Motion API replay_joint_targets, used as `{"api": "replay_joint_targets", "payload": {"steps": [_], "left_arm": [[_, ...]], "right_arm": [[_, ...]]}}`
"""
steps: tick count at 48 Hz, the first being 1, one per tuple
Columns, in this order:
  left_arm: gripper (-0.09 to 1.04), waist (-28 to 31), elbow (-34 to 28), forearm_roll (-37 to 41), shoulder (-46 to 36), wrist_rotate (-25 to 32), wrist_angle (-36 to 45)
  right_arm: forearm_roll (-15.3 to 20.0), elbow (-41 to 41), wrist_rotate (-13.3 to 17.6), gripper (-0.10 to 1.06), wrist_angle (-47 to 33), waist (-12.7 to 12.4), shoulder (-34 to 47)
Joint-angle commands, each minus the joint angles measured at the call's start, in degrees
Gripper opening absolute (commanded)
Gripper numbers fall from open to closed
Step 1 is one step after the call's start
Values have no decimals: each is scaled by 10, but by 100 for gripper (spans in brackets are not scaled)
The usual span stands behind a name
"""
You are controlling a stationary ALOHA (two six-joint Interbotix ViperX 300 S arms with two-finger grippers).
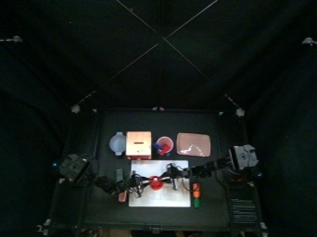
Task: Get the cutter from the drawer then cut the dough then place the extra dough in the bowl
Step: Cut the dough
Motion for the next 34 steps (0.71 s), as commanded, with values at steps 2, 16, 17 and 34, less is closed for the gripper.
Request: {"api": "replay_joint_targets", "payload": {"steps": [2, 16, 17, 34], "left_arm": [[61, 10, 0, -1, -10, 2, 4], [60, 10, -1, -2, -8, 2, 21], [60, 10, -1, -2, -9, 2, 22], [60, 11, 0, -4, 1, -1, 39]], "right_arm": [[5, -3, 0, 55, 15, 13, -17], [5, -6, -1, 55, 25, 14, -16], [6, -7, -1, 55, 25, 14, -16], [6, -8, 5, 55, 28, 14, -7]]}}
